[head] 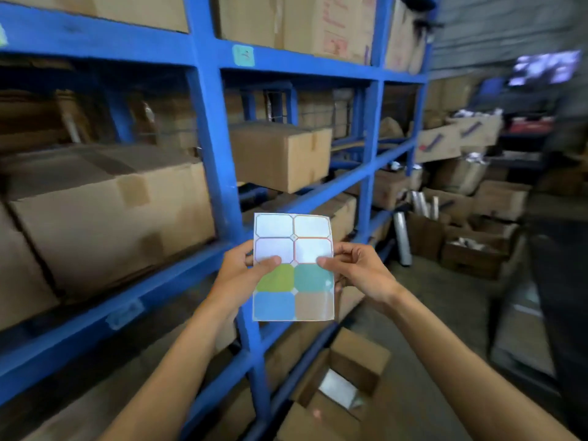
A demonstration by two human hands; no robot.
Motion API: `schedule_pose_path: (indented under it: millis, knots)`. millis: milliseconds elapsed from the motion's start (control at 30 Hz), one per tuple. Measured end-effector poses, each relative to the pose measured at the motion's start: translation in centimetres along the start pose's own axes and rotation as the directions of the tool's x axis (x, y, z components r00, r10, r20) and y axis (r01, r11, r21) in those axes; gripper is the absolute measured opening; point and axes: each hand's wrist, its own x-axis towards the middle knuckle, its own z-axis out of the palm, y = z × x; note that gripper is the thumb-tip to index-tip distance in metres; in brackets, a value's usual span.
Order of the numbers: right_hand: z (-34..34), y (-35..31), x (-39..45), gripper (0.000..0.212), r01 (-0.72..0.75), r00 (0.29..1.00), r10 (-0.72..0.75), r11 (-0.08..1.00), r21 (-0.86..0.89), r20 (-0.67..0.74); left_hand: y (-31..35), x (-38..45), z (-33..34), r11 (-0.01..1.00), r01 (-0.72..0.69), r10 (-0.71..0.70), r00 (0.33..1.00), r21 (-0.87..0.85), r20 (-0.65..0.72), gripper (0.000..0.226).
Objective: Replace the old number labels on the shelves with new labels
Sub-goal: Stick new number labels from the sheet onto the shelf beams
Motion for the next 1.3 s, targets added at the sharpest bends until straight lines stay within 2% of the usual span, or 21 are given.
schedule_pose_path:
  millis: [100, 200, 300, 400, 567, 733, 800, 833, 867, 933, 1067, 1300]
  knots:
    - [-5.3, 1.9, -3.8, 0.013, -0.067, 0.987, 0.063, 0.998, -0.019, -0.146, -1.3, -0.1, 6.3, 1.0, 0.025, -0.027, 0.988, 0.013, 0.154, 0.027]
    - [-10.2, 3.4, -8.5, 0.002, -0.136, 0.954, 0.12, 0.99, -0.039, -0.275, -2.0, -1.1, 12.3, 0.999, 0.037, -0.04, 0.944, 0.016, 0.328, 0.037]
    - [-14.2, 4.5, -13.7, 0.003, -0.209, 0.905, 0.176, 0.977, -0.044, -0.387, -2.8, -2.7, 18.2, 0.999, 0.042, -0.049, 0.889, 0.025, 0.456, 0.039]
    - [-17.6, 5.5, -20.0, 0.014, -0.304, 0.82, 0.241, 0.952, -0.038, -0.52, -4.0, -5.2, 24.6, 0.997, 0.06, -0.078, 0.814, 0.05, 0.575, 0.041]
    - [-21.2, 7.8, -31.3, 0.024, -0.4, 0.638, 0.316, 0.915, 0.049, -0.702, -5.6, -11.4, 33.8, 0.989, 0.094, -0.148, 0.64, 0.115, 0.754, 0.051]
    - [-22.4, 11.0, -43.0, 0.023, -0.509, 0.432, 0.427, 0.843, 0.176, -0.794, -8.0, -19.4, 41.0, 0.974, 0.107, -0.225, 0.453, 0.198, 0.862, 0.046]
    - [-22.2, 12.3, -47.3, 0.02, -0.52, 0.352, 0.451, 0.823, 0.23, -0.82, -9.0, -22.7, 43.2, 0.971, 0.087, -0.24, 0.403, 0.225, 0.883, 0.05]
    - [-21.8, 13.0, -50.1, 0.017, -0.516, 0.299, 0.462, 0.814, 0.266, -0.835, -9.5, -24.8, 44.6, 0.969, 0.067, -0.245, 0.372, 0.238, 0.895, 0.054]
    - [-21.5, 13.4, -51.5, 0.015, -0.511, 0.28, 0.476, 0.809, 0.291, -0.834, -9.9, -25.9, 45.2, 0.968, 0.045, -0.246, 0.372, 0.248, 0.895, 0.056]
    - [-20.3, 14.2, -55.5, 0.01, -0.497, 0.205, 0.504, 0.792, 0.355, -0.839, -10.8, -29.0, 46.8, 0.965, -0.015, -0.243, 0.328, 0.263, 0.913, 0.06]
    - [-17.3, 15.6, -61.6, 0.008, -0.494, 0.048, 0.531, 0.749, 0.442, -0.846, -12.5, -34.2, 48.6, 0.949, -0.185, -0.21, 0.235, 0.255, 0.949, 0.057]
    - [-11.5, 19.6, -68.0, 0.01, -0.513, -0.29, 0.557, 0.597, 0.618, -0.778, -15.8, -42.7, 48.8, 0.89, -0.383, -0.301, -0.087, 0.247, 0.95, 0.049]
